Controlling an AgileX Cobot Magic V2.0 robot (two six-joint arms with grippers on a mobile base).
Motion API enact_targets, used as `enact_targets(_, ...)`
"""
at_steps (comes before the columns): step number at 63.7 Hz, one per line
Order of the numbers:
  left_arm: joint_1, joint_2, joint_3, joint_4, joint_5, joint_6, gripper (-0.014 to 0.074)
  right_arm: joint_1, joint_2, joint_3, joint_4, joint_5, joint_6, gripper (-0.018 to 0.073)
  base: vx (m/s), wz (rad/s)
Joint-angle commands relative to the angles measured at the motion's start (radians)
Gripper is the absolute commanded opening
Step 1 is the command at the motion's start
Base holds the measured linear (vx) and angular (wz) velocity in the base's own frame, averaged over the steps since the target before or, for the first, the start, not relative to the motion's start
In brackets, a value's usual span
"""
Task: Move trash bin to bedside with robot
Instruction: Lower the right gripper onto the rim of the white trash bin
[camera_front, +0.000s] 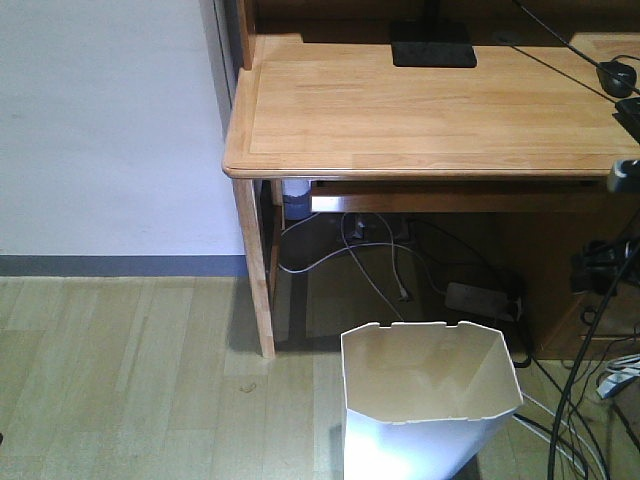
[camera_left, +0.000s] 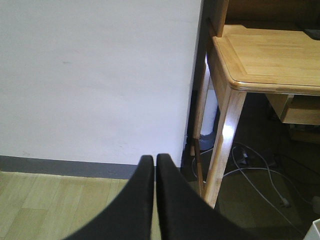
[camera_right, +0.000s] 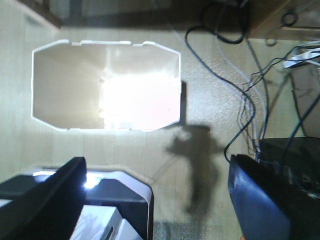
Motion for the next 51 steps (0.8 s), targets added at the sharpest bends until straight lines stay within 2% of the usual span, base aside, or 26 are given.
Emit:
enact_targets(1,-0.003,-0.014,0.003,-0.002,-0.066,-0.004,-0.0006,-0.027,0.066,-0.027,0.088,-0.076,-0.173,0.0556,0.0,-0.01)
enact_targets(9,-0.003,-0.014,0.003,-0.002,-0.066,-0.004,-0.0006,-0.022,0.179,-0.027,0.093,-0.235,-0.273,0.0556,0.0,-0.01)
enact_targets(17,-0.003,-0.014,0.003,-0.002,-0.066,-0.004,-0.0006,-0.023,0.282,-0.027,0.156,-0.416,-0.27,0.0556,0.0,-0.01)
enact_targets(25,-0.003,-0.014,0.003,-0.002,-0.066,-0.004,-0.0006,-0.024,0.377,-0.027,0.192,-0.516,-0.272,0.0556,0.0,0.0)
enact_targets(51,-0.003,-0.014,0.003,-0.002,-0.066,-0.004,-0.0006,-0.024,0.761,-0.181,0.191,-0.551,-0.277,0.0557,0.0,0.0)
